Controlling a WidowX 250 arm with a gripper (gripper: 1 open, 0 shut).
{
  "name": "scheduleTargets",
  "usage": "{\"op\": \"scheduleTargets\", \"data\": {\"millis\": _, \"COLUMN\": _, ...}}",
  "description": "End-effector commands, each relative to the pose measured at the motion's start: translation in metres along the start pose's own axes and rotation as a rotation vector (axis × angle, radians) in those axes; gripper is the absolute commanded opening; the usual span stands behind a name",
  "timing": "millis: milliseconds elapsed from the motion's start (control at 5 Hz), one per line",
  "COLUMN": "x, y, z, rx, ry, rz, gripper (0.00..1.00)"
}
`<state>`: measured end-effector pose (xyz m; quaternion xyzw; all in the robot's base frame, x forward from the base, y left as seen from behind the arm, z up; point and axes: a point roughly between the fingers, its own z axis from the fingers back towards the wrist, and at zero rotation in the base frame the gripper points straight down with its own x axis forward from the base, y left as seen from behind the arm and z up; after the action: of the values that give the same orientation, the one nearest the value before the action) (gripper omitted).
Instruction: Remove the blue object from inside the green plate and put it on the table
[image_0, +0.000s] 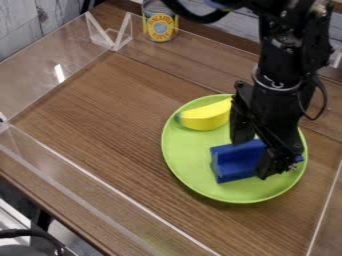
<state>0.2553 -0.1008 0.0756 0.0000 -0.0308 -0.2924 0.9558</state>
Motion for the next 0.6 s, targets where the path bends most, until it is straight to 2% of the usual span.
{"op": "scheduleTargets", "data": {"millis": 0, "x": 0.0041, "y": 0.0047, "z": 0.0046, "rx": 0.01, "ry": -0.038, "rz": -0.006, "gripper": 1.0}}
{"op": "scheduleTargets", "data": {"millis": 400, "x": 0.0059, "y": 0.0093, "z": 0.002, "rx": 0.018, "ry": -0.058, "rz": -0.007, "gripper": 1.0}}
